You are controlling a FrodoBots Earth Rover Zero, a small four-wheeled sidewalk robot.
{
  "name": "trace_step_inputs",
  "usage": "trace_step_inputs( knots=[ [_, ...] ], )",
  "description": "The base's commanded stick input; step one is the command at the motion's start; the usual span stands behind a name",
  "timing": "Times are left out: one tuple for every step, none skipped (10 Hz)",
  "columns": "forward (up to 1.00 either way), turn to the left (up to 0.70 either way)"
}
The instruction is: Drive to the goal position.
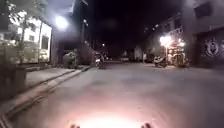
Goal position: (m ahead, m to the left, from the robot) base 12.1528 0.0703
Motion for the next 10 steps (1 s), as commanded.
trace_step_inputs(
  knots=[
    [0.85,0.0],
    [0.85,-0.16],
    [0.85,-0.33],
    [0.85,-0.34],
    [0.85,-0.25],
    [0.85,-0.05],
    [0.85,-0.02],
    [0.85,0.0],
    [0.85,0.0],
    [0.85,0.0]
  ],
)
